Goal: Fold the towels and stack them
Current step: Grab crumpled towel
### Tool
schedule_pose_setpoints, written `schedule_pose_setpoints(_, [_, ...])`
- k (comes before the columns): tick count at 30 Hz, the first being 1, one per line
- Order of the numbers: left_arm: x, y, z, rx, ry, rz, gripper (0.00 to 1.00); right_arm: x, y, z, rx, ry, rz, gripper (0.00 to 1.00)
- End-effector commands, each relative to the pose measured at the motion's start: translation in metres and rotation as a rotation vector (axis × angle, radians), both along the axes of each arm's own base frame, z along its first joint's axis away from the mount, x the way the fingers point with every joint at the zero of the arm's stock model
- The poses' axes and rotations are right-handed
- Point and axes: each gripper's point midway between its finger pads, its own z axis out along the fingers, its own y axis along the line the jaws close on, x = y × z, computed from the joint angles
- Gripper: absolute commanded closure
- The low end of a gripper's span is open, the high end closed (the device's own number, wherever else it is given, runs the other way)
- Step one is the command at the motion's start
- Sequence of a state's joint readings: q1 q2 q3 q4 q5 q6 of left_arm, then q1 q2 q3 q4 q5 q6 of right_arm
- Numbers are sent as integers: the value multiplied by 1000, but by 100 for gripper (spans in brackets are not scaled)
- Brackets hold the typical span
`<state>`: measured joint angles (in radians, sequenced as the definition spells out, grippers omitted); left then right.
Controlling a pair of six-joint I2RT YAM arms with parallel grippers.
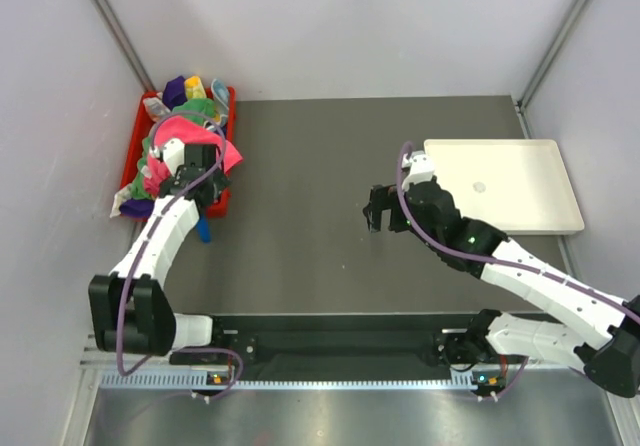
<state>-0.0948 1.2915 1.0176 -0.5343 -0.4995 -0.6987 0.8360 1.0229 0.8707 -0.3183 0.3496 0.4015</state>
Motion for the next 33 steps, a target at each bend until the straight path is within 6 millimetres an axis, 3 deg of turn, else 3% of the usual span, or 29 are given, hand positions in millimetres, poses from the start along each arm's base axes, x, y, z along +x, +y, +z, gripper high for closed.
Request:
schedule_pose_setpoints(1, [27,14,1,-42,-50,85,20,-1,4,18,53,-50,17,0])
schedule_pose_setpoints(5, [46,21,-9,-36,-52,90,24,-2,5,18,58,-47,25,0])
schedule_pose_setpoints(9, [55,22,-21,-30,-6,81,39,-3,5,17,57,-45,23,0])
schedule_pose_setpoints(19, [50,22,-2,-27,-37,69,36,-3,3,18,64,-53,14,0])
schedule_pose_setpoints(27, [49,8,17,-84,-93,7,36,-1,4,17,61,-51,12,0])
schedule_pose_setpoints(33, [49,12,-3,-64,-18,28,37,0,5,15,58,-46,11,0])
